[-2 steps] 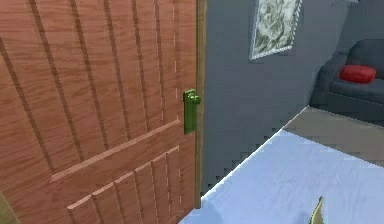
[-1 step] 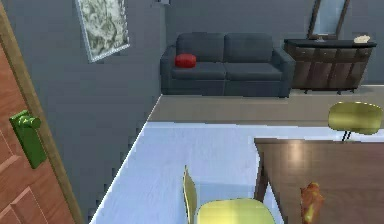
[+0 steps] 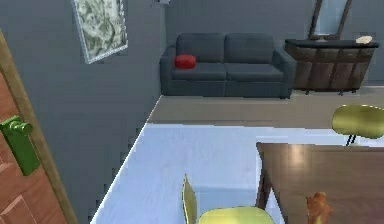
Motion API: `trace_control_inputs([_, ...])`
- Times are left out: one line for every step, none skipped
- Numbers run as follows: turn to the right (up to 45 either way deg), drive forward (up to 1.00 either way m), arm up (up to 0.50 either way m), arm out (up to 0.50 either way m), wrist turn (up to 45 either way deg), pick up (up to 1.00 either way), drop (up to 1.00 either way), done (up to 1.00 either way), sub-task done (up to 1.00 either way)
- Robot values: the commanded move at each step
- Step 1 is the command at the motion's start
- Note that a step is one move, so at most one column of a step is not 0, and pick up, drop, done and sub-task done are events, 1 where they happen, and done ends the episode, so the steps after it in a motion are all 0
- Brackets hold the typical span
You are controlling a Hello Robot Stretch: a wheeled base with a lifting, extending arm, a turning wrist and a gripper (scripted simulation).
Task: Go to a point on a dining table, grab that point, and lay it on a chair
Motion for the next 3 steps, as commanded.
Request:
trace_control_inputs([-45.0,0.0,0.0,0.0,0.0,0.0,0.0,0.0,0.0])
trace_control_inputs([0.0,0.0,0.5,0.0,0.0,0.0,0.0,0.0,0.0])
trace_control_inputs([0.0,0.0,0.36,0.0,0.0,0.0,0.0,0.0,0.0])
